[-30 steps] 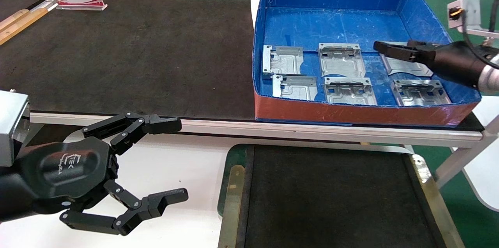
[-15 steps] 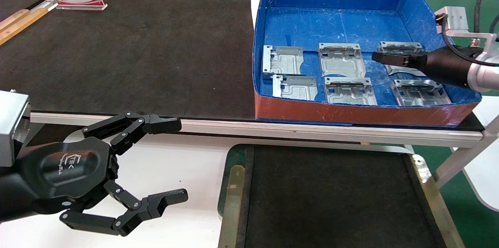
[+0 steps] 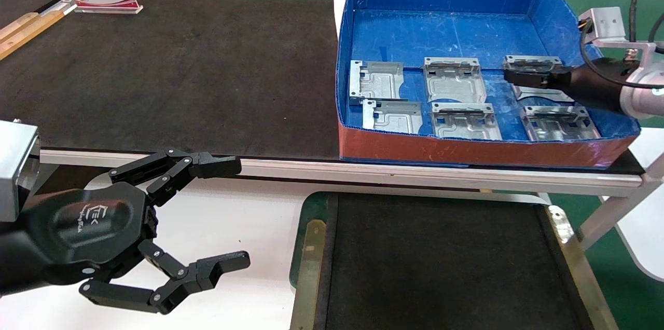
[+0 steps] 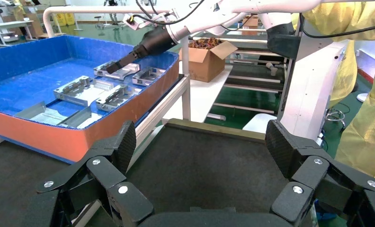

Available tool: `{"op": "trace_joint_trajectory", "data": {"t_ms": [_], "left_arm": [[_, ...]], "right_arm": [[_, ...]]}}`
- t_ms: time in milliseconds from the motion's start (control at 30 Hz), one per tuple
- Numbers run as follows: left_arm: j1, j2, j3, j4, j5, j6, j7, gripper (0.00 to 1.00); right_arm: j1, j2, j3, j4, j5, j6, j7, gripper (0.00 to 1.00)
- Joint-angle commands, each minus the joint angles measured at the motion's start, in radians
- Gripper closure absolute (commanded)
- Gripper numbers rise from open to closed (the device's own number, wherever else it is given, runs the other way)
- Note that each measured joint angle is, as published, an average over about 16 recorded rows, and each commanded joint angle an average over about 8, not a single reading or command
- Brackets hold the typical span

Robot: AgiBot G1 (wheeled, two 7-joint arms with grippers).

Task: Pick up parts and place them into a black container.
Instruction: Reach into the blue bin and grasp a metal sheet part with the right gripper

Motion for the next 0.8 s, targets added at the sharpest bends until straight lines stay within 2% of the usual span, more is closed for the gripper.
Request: {"op": "trace_joint_trajectory", "data": {"t_ms": [33, 67, 133, 333, 367, 400, 533, 800], "left_arm": [[0.000, 0.000, 0.000, 0.000, 0.000, 0.000, 0.000, 0.00], [0.000, 0.000, 0.000, 0.000, 0.000, 0.000, 0.000, 0.00], [0.000, 0.000, 0.000, 0.000, 0.000, 0.000, 0.000, 0.00], [0.000, 0.000, 0.000, 0.000, 0.000, 0.000, 0.000, 0.00], [0.000, 0.000, 0.000, 0.000, 0.000, 0.000, 0.000, 0.00], [0.000, 0.000, 0.000, 0.000, 0.000, 0.000, 0.000, 0.00], [0.000, 0.000, 0.000, 0.000, 0.000, 0.000, 0.000, 0.00], [0.000, 0.000, 0.000, 0.000, 0.000, 0.000, 0.000, 0.00]], "right_arm": [[-0.002, -0.002, -0.005, 0.003, -0.007, 0.016, 0.001, 0.00], [-0.003, -0.005, -0.006, 0.004, -0.008, 0.030, 0.001, 0.00], [-0.006, -0.013, -0.007, 0.005, -0.009, 0.062, 0.002, 0.15], [-0.018, -0.038, -0.008, 0.010, -0.011, 0.132, 0.004, 0.84], [-0.021, -0.041, -0.008, 0.011, -0.011, 0.136, 0.004, 0.90], [-0.023, -0.044, -0.009, 0.012, -0.012, 0.138, 0.003, 0.94], [-0.030, -0.050, -0.010, 0.016, -0.013, 0.134, -0.001, 1.00], [-0.036, -0.052, -0.007, 0.024, -0.009, 0.119, -0.008, 1.00]]}}
